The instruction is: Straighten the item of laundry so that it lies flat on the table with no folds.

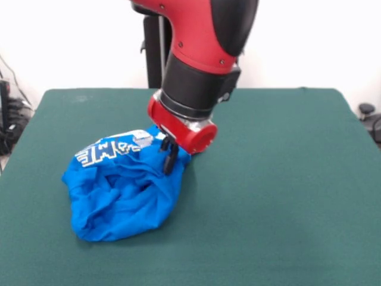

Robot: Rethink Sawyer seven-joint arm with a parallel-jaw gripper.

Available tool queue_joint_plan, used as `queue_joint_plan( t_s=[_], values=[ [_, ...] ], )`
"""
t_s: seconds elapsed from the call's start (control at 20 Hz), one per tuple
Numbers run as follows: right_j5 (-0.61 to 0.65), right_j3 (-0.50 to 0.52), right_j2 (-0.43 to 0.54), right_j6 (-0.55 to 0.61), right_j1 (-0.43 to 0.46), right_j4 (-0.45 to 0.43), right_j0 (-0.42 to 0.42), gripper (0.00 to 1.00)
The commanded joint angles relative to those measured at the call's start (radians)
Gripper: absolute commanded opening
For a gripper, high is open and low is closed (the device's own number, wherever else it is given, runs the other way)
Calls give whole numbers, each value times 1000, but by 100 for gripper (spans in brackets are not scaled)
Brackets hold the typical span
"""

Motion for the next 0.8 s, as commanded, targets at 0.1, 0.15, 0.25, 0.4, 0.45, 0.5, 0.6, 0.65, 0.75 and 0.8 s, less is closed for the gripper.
queue_joint_plan(
  t_s=[0.1,0.15,0.25,0.4,0.45,0.5,0.6,0.65,0.75,0.8],
  values=[
    [26,-11,181,220,69,129,54,0],
    [39,-9,179,224,65,140,61,0],
    [48,-2,182,236,58,164,67,0],
    [54,9,211,236,42,203,65,0],
    [58,12,221,231,36,214,63,0],
    [61,16,229,226,29,224,62,0],
    [54,26,238,222,18,244,61,0],
    [52,30,239,224,15,253,63,0],
    [56,22,222,229,20,259,74,0],
    [51,19,209,217,23,263,80,100]
  ],
)
